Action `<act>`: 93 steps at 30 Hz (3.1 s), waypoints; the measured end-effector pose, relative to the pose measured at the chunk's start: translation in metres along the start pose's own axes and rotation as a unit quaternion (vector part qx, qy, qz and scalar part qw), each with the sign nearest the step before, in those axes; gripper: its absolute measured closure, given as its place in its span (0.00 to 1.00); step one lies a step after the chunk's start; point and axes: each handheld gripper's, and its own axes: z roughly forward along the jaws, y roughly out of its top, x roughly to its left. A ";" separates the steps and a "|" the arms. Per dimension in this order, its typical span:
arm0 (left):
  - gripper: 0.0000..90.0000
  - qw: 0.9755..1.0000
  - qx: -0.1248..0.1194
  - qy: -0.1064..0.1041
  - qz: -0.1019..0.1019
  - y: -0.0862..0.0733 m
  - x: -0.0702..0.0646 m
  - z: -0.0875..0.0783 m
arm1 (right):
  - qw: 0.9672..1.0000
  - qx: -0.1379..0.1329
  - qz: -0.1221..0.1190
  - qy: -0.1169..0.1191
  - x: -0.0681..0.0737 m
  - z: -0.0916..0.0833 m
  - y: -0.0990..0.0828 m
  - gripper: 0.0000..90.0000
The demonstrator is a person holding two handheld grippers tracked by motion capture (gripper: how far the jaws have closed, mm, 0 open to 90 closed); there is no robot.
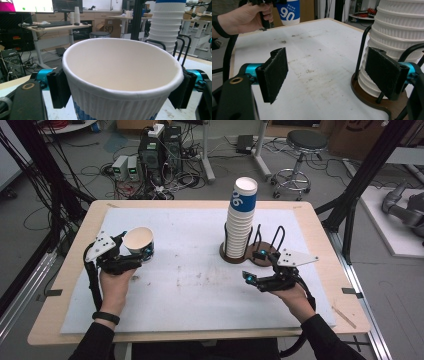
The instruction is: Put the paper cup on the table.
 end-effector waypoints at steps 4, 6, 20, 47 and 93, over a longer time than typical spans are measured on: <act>0.23 1.000 0.001 0.003 0.000 -0.002 0.003 0.002 | 1.000 0.000 -0.003 -0.002 0.000 -0.001 0.000 0.21; 0.23 1.000 0.003 0.005 0.000 -0.003 0.005 0.002 | 1.000 0.001 -0.002 -0.003 0.000 -0.001 0.000 0.21; 0.23 0.999 -0.005 0.031 -0.022 -0.012 0.021 0.007 | 1.000 0.002 -0.001 -0.010 0.000 -0.004 -0.002 0.21; 0.23 0.994 0.036 0.093 -0.034 -0.046 0.053 0.032 | 1.000 0.005 0.000 -0.019 0.002 -0.010 -0.006 0.21; 0.16 0.985 0.128 0.112 -0.035 -0.052 0.053 0.032 | 1.000 0.005 -0.002 -0.012 0.002 -0.004 -0.005 0.21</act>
